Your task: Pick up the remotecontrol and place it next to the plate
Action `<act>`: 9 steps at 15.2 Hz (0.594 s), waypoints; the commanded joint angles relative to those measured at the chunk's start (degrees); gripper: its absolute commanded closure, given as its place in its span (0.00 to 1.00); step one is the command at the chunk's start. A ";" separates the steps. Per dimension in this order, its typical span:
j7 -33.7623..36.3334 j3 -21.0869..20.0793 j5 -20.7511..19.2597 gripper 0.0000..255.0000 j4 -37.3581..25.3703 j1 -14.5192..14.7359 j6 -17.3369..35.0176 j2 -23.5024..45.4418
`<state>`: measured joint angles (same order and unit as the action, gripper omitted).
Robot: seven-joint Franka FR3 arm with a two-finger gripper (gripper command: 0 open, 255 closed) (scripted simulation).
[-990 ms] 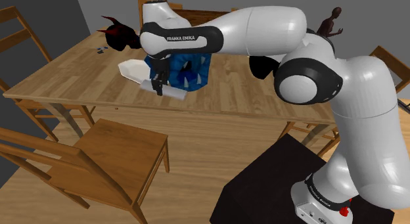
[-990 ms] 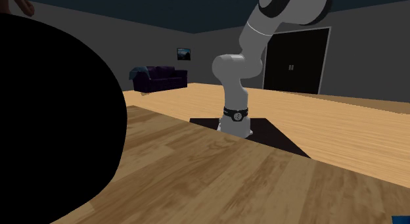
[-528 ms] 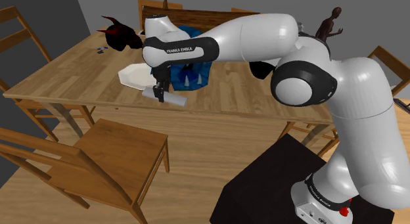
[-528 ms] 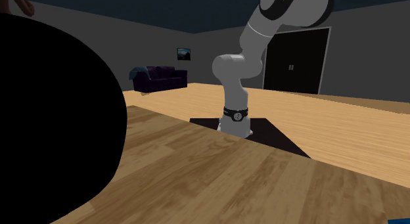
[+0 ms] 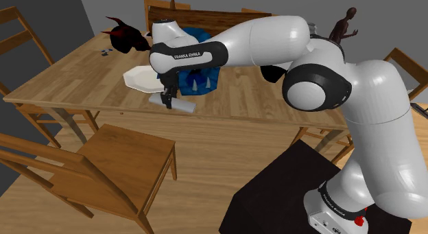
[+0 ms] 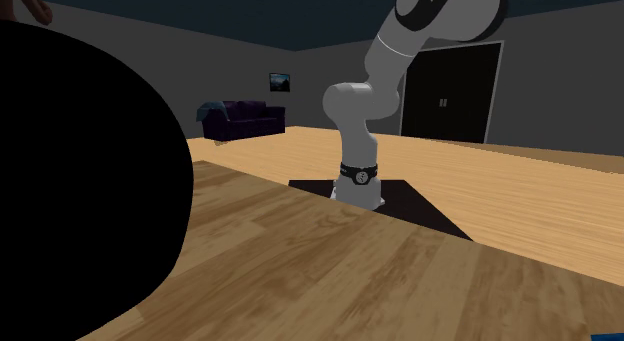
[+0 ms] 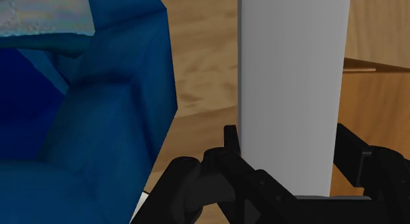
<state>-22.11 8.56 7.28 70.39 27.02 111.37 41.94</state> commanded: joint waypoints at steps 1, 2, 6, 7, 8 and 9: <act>0.00 0.00 0.00 1.00 0.01 0.00 0.02 -0.02; 0.00 0.00 0.00 0.00 0.02 0.00 0.02 -0.03; 0.03 0.00 0.00 0.00 -0.08 0.02 -0.04 0.01; 0.00 0.00 0.00 0.00 0.01 0.00 0.02 -0.02; 0.08 0.06 -0.10 0.00 -1.07 -0.05 -1.57 -0.54; 0.16 0.12 -0.18 0.00 -2.28 -0.11 -3.21 -0.97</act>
<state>-21.95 8.56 7.20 68.67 27.01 109.29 41.58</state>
